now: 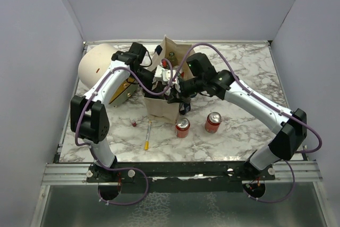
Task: Place the beverage into the canvas bag
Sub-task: Place the drink in the canvas bag, then pick up the drink from the center of the board.
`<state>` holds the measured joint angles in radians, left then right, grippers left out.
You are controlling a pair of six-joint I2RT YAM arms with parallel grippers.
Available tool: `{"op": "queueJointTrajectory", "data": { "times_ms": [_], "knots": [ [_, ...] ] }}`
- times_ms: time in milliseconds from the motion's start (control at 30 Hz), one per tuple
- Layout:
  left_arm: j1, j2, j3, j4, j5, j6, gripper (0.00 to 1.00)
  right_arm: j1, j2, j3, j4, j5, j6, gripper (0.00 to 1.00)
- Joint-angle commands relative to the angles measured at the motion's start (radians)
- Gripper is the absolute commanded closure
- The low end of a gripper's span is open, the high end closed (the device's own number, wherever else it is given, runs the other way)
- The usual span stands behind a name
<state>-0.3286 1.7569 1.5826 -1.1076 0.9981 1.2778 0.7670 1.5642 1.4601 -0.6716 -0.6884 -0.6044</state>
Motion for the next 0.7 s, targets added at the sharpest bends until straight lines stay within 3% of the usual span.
{"op": "queueJointTrajectory", "data": {
  "times_ms": [0,267,367,433,667],
  "knots": [
    [0.009,-0.053,0.041,-0.072,-0.016,-0.034,0.23,0.003,-0.051,-0.001,-0.032,0.012,-0.015,0.92],
    [0.033,-0.135,0.087,0.024,-0.009,-0.185,0.21,0.003,-0.088,-0.001,-0.028,0.001,-0.008,0.65],
    [0.045,-0.171,0.089,0.122,-0.007,-0.258,0.21,0.003,-0.124,0.003,-0.009,0.023,0.033,0.39],
    [0.05,-0.198,0.081,0.208,-0.008,-0.328,0.21,0.002,-0.152,0.01,0.002,0.067,0.079,0.29],
    [0.057,-0.275,0.03,0.486,-0.035,-0.632,0.23,-0.029,-0.248,0.016,0.0,0.329,0.154,0.21]
  ]
}}
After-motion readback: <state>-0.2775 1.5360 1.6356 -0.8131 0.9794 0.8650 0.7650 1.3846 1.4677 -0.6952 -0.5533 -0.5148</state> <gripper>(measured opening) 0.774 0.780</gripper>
